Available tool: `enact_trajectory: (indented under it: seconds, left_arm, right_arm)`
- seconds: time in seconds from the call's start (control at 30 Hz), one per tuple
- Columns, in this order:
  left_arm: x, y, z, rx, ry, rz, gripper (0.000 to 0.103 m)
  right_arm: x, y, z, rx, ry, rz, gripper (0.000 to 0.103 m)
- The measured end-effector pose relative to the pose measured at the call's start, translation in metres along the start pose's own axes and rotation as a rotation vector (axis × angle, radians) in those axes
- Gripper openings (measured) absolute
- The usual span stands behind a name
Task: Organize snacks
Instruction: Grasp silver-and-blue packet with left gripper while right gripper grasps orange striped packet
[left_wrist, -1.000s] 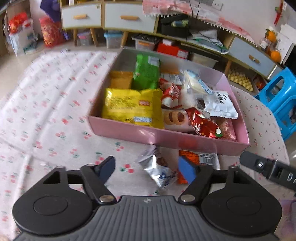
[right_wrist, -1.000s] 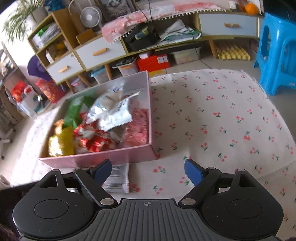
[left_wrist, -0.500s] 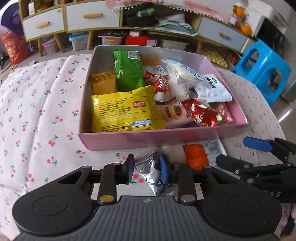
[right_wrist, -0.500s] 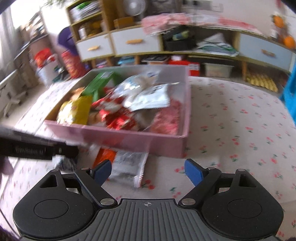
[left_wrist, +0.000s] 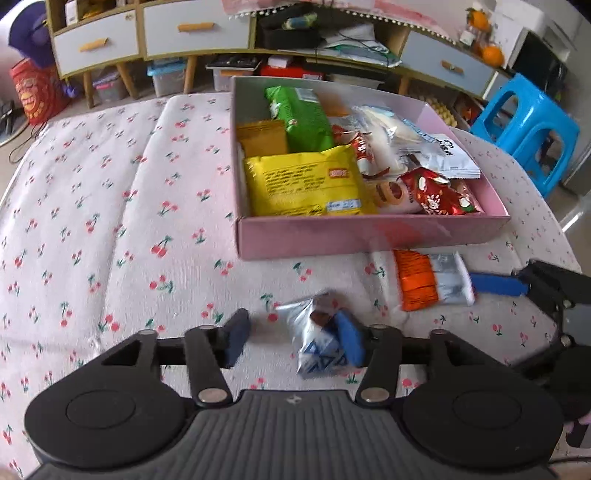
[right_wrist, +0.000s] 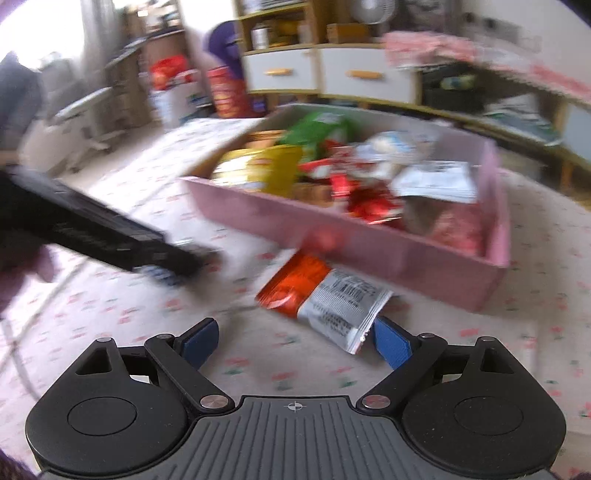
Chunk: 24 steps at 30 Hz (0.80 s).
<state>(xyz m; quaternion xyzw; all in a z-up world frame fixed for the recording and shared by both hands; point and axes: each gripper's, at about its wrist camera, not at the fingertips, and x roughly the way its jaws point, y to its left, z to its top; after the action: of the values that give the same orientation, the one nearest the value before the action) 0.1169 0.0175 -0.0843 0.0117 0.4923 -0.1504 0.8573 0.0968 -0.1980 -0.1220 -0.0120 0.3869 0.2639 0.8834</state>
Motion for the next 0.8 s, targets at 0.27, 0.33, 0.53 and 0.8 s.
enact_trajectory:
  seconds: [0.27,0.33,0.53,0.8]
  left_arm:
    - [-0.007,0.005,-0.011,-0.016,-0.026,-0.014,0.067]
    - [-0.006,0.003,-0.012,0.007,-0.031,-0.015,0.069]
    - [-0.002,-0.003,-0.012,0.032,-0.045,-0.019,0.069]
    - [0.001,-0.014,-0.010,0.044,-0.049,-0.009,0.053]
  right_arm:
    - [-0.009,0.016,0.002,-0.061,-0.007,-0.006,0.092]
    - [-0.006,0.012,0.004,-0.072,-0.013,-0.062,0.092]
    - [0.008,0.005,0.004,-0.112,-0.029,-0.142,0.089]
    - [0.012,0.016,0.007,-0.132,-0.041,-0.102,0.051]
